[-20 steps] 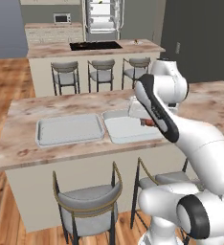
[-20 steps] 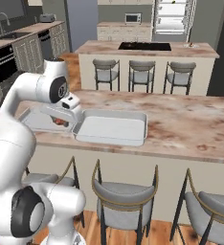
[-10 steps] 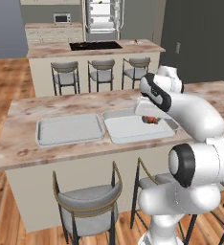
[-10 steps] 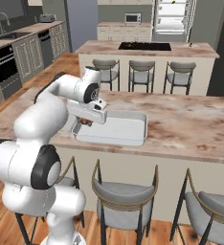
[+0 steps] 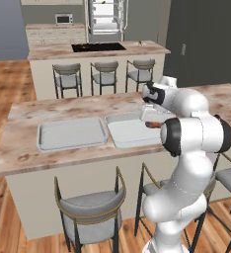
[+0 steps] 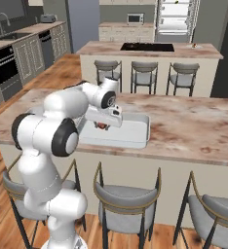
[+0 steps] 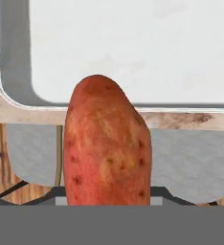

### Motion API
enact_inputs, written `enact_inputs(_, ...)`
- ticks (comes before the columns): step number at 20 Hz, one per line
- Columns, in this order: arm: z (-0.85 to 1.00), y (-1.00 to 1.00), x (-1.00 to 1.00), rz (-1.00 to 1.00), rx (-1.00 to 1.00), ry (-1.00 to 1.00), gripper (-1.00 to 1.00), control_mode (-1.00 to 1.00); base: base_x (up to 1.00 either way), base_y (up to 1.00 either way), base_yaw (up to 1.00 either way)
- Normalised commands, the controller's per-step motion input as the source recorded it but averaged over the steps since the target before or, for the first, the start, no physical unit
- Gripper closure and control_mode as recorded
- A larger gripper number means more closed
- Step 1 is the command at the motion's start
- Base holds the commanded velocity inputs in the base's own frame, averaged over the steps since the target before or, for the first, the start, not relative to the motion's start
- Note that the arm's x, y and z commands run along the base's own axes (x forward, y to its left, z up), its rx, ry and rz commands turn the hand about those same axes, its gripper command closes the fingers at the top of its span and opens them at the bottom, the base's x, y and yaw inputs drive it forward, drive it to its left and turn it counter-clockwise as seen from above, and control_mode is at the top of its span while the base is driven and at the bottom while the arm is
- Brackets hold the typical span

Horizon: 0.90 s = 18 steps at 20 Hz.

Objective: Place the cold items (pear and sweet potato) from the fridge in one tupperware on the dining counter. Place the warm items (kebab skewer and hot dog) in the stove area in another tupperware.

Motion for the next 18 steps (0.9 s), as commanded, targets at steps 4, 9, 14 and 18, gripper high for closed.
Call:
enact_inputs(4, -0.56, -0.20, 0.84, 0.02, 0.00, 0.02, 1.00, -1.00, 0.00, 0.00, 0.00)
enact_inputs(9, -0.54, -0.29, 0.90, 0.04, 0.00, 0.02, 1.00, -1.00, 0.00, 0.00, 0.00)
enact_inputs(14, -0.53, -0.25, 0.92, 0.08, 0.00, 0.00, 1.00, -1.00, 0.00, 0.00, 0.00)
enact_inputs(18, -0.53, -0.29, 0.83, 0.09, 0.00, 0.00, 1.00, -1.00, 0.00, 0.00, 0.00)
